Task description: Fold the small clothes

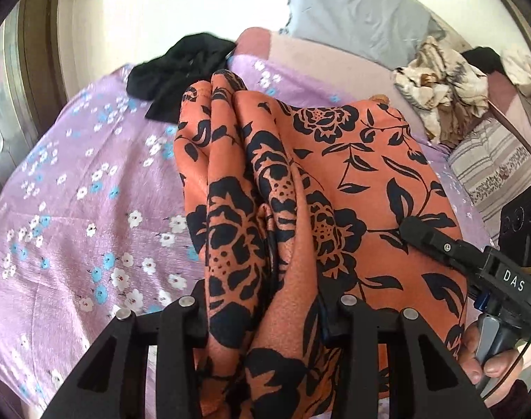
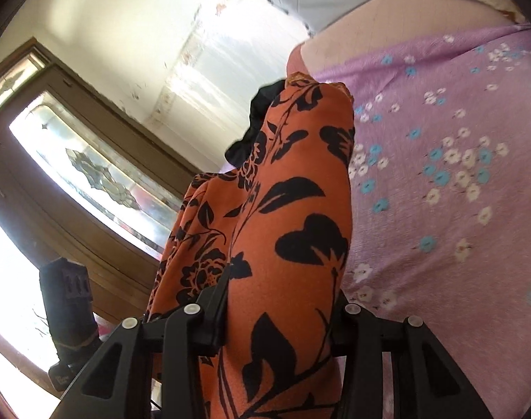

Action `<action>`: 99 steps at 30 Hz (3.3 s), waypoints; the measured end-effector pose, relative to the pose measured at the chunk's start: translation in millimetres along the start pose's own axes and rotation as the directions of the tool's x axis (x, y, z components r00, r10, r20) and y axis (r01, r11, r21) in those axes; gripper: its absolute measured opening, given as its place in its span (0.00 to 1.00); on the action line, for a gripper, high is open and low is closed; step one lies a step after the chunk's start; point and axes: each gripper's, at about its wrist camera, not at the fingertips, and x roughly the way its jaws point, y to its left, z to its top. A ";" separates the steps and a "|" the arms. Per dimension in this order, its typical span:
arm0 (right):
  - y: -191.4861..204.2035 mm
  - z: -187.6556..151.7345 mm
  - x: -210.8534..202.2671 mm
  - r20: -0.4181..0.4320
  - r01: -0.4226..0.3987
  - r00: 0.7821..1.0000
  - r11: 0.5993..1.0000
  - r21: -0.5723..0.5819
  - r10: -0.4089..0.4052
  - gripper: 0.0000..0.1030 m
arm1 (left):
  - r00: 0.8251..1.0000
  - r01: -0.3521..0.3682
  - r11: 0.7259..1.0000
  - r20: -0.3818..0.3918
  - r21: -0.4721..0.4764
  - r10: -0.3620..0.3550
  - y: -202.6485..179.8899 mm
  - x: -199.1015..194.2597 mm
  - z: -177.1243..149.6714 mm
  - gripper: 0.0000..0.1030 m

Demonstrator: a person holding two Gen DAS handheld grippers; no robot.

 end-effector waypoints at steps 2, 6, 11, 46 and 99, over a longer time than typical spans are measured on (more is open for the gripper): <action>-1.7 -3.2 -17.1 0.022 -0.003 1.000 1.000 0.007 0.003 0.42 | 1.000 0.001 1.000 0.014 0.015 -0.001 -11.6 -7.6 -3.3 0.41; -4.5 -8.6 -43.5 0.055 -0.010 0.998 1.000 0.007 0.009 0.42 | 0.999 -0.001 0.999 0.033 0.039 -0.001 -29.0 -19.2 -11.3 0.41; -11.9 -11.0 -58.5 0.075 -0.013 0.997 1.000 0.019 0.012 0.41 | 0.999 -0.012 0.998 0.039 0.059 0.010 -45.5 -29.3 -21.6 0.41; -37.1 -35.4 -56.8 -0.004 0.060 0.998 0.996 0.066 -0.060 0.41 | 0.996 -0.062 0.997 -0.068 0.051 0.065 -57.5 6.6 -53.8 0.42; 106.1 -68.4 -178.3 0.205 0.386 0.917 0.888 -0.249 -0.341 0.67 | 0.828 -0.388 0.922 0.433 -0.019 0.357 -49.4 -204.6 -39.9 1.00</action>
